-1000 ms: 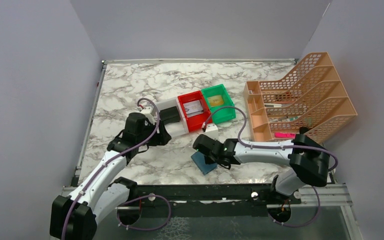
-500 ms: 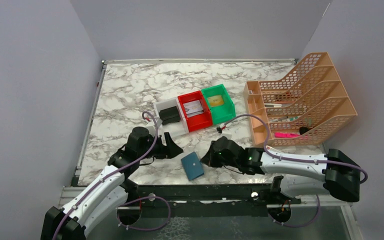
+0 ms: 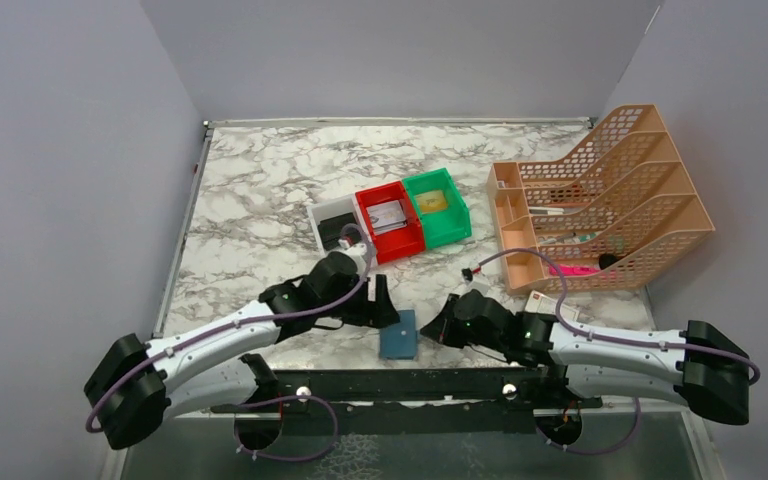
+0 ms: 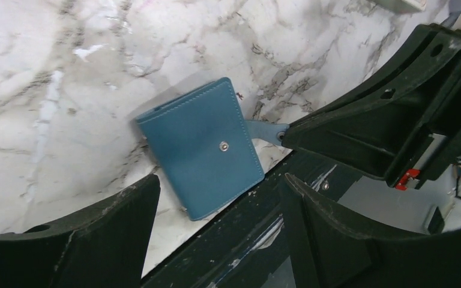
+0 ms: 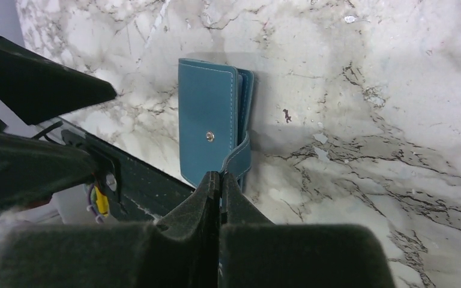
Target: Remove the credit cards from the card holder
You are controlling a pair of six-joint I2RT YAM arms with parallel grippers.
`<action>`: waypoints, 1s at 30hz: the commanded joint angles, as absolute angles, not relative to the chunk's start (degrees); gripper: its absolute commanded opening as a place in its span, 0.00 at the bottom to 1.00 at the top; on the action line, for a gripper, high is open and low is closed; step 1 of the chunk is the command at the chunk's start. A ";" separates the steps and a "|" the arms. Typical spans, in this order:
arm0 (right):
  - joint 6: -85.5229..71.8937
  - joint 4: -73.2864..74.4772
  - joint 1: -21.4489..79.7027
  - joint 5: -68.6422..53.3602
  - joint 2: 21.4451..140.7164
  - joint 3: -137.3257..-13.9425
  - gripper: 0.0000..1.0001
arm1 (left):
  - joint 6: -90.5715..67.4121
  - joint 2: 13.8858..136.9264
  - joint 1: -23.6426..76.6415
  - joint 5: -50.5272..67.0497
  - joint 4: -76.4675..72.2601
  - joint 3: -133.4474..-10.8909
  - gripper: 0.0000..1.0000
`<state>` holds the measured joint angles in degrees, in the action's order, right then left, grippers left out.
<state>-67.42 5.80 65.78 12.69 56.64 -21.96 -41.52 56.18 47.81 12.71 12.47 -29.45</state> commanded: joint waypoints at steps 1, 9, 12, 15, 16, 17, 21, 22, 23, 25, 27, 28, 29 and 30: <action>-69.71 2.65 65.65 11.67 53.53 -21.22 0.04 | -44.76 63.64 56.48 1.57 12.39 -34.89 0.77; -70.61 -2.05 65.65 9.91 45.99 -18.08 0.05 | -47.55 71.53 63.30 -5.29 13.45 -38.82 0.77; -69.89 -1.73 65.65 9.95 44.98 -18.63 0.06 | -47.00 71.57 63.69 -5.71 13.43 -39.71 0.76; -68.28 -1.57 65.65 9.23 45.25 -20.00 0.06 | -45.52 72.54 63.85 -4.97 14.21 -40.99 0.74; -67.87 -1.72 65.65 8.84 45.45 -20.46 0.06 | -45.37 72.98 63.89 -5.11 15.20 -41.38 0.73; -67.59 -1.57 65.65 8.75 45.62 -21.00 0.06 | -45.29 73.29 63.97 -5.48 16.01 -41.54 0.68; -66.61 -0.50 65.65 8.94 46.81 -22.44 0.07 | -46.37 72.42 64.03 -8.89 19.01 -40.98 0.56; -66.44 -0.45 65.65 8.79 47.08 -22.75 0.07 | -46.81 71.55 64.04 -9.81 19.50 -40.58 0.55; -66.40 -0.63 65.64 8.56 47.23 -22.95 0.07 | -47.21 70.15 64.02 -10.87 19.99 -40.20 0.53; -65.90 -1.81 65.65 7.75 47.72 -23.19 0.07 | -48.09 67.64 64.07 -13.29 21.18 -39.28 0.49; -65.62 -2.20 65.65 7.69 48.32 -23.64 0.07 | -48.88 65.11 64.03 -15.93 22.49 -38.25 0.46; -65.39 -2.15 65.65 7.79 48.80 -24.03 0.07 | -49.25 63.88 64.07 -17.47 23.21 -37.71 0.45; -65.24 -1.95 65.65 7.82 49.42 -24.45 0.07 | -49.77 62.66 64.06 -18.47 24.00 -37.25 0.45; -65.17 -1.72 65.65 7.70 50.11 -25.00 0.07 | -50.38 61.36 64.05 -19.56 24.91 -36.85 0.44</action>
<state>-66.52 0.12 65.63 9.04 48.49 -21.89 -47.88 66.15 63.88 -11.70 20.43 -38.52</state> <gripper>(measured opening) 0.073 0.454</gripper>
